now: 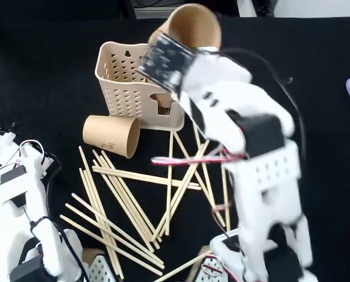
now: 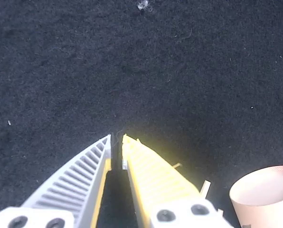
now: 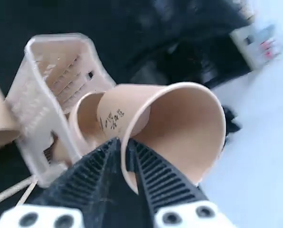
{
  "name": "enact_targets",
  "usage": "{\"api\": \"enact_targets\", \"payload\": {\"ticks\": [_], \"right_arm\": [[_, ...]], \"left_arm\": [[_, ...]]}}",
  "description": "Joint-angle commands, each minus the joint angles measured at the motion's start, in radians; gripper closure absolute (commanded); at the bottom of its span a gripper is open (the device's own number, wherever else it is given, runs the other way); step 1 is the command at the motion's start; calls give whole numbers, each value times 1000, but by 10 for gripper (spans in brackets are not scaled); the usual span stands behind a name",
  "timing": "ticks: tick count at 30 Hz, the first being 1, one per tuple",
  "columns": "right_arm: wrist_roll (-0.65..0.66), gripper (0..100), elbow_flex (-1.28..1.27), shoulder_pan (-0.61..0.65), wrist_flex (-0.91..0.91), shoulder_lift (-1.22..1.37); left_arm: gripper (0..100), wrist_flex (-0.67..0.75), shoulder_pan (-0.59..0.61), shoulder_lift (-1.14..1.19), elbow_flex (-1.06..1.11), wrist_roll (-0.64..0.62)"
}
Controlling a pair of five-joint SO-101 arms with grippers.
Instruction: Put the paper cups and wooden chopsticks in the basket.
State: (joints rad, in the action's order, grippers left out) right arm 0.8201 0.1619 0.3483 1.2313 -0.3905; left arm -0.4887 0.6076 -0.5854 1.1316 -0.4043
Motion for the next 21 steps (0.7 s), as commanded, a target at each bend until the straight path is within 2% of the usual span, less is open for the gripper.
{"api": "enact_targets", "payload": {"ticks": [1, 8, 14, 16, 20, 21], "right_arm": [[-9, 988, 217, 15, 140, 131], [-2, 988, 527, 15, 370, 349], [-31, 979, 665, 17, 379, 456], [-117, 915, 690, 17, 359, 478], [-382, 714, 745, 18, 330, 486], [-407, 690, 762, 29, 330, 486]], "left_arm": [[948, 17, -2, -26, -18, -6], [948, 17, -2, -26, -18, -6], [948, 17, -2, -26, -18, -6], [948, 17, -2, -26, -18, -6], [948, 17, -2, -26, -16, -6], [948, 17, -2, -26, -16, -6]]}}
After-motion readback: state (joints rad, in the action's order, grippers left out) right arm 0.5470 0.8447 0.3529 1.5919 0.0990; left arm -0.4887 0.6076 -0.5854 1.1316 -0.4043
